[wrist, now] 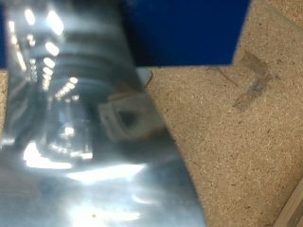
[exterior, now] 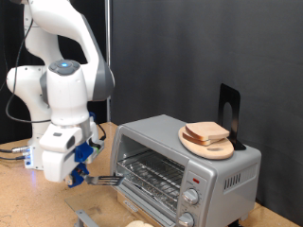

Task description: Make a piece of toast with the oven

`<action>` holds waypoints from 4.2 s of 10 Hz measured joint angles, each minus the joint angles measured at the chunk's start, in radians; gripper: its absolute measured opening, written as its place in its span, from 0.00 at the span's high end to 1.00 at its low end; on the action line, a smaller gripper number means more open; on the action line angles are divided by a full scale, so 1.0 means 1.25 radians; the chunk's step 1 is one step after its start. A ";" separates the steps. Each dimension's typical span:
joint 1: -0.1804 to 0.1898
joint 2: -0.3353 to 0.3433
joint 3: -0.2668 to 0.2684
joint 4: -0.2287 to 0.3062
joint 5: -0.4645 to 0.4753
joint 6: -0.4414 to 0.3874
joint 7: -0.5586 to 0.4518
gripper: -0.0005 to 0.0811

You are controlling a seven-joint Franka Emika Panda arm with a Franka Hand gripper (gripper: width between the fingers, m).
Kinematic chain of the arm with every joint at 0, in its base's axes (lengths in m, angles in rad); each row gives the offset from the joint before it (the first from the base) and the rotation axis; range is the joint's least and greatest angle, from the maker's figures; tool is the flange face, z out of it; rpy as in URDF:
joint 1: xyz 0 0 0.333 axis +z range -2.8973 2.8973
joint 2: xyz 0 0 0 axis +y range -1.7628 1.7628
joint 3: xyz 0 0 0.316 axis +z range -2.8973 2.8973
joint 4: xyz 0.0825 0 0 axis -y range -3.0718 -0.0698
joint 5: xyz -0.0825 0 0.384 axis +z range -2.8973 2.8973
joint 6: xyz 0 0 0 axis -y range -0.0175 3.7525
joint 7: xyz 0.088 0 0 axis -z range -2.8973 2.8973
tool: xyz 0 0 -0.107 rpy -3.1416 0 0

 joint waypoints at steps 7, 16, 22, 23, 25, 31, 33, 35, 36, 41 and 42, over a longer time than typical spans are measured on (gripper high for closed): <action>-0.009 0.027 -0.018 0.008 -0.011 0.150 -0.564 0.39; 0.001 0.200 -0.073 0.142 -0.264 0.287 -0.393 0.39; 0.078 0.385 -0.125 0.373 -0.350 0.210 -0.154 0.39; 0.083 0.416 -0.129 0.415 -0.350 0.187 -0.138 0.39; 0.105 0.481 -0.152 0.497 -0.367 0.150 -0.106 0.39; 0.112 0.580 -0.143 0.565 -0.387 0.176 -0.161 0.39; 0.094 0.572 -0.118 0.534 -0.386 0.212 -0.195 0.39; 0.085 0.555 -0.107 0.499 -0.386 0.234 -0.205 0.39; 0.085 0.547 -0.106 0.485 -0.386 0.241 -0.205 0.39; 0.067 0.515 -0.094 0.440 -0.386 0.255 -0.208 0.39; 0.061 0.510 -0.089 0.435 -0.385 0.257 -0.210 0.39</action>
